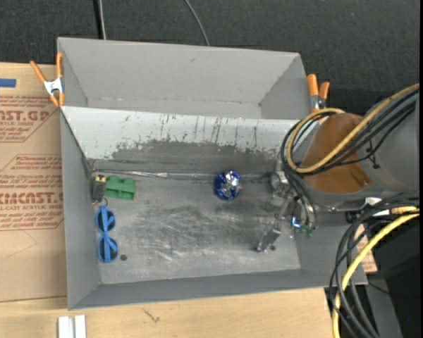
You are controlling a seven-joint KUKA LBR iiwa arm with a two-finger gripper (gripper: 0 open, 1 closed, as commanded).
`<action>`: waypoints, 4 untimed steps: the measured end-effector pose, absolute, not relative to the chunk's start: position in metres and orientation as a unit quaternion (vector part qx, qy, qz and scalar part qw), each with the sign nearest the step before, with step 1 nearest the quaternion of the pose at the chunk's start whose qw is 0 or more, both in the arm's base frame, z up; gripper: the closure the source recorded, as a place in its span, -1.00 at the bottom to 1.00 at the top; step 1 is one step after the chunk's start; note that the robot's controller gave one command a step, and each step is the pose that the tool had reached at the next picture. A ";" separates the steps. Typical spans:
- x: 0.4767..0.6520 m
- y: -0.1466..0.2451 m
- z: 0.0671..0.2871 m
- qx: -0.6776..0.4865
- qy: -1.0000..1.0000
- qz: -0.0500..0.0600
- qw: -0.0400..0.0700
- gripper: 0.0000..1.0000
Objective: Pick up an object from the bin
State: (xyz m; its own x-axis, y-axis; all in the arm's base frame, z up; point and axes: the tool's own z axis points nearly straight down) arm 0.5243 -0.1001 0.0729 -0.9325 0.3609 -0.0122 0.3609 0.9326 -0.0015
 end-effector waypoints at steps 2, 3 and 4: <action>0.568 -0.012 0.074 0.333 0.943 0.000 0.005 -1.00; 0.581 -0.013 0.088 0.350 0.937 0.000 0.001 -1.00; 0.595 0.013 0.074 0.341 0.940 -0.003 0.003 -1.00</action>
Offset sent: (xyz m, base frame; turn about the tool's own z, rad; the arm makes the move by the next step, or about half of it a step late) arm 0.0389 0.0339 0.0240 0.1191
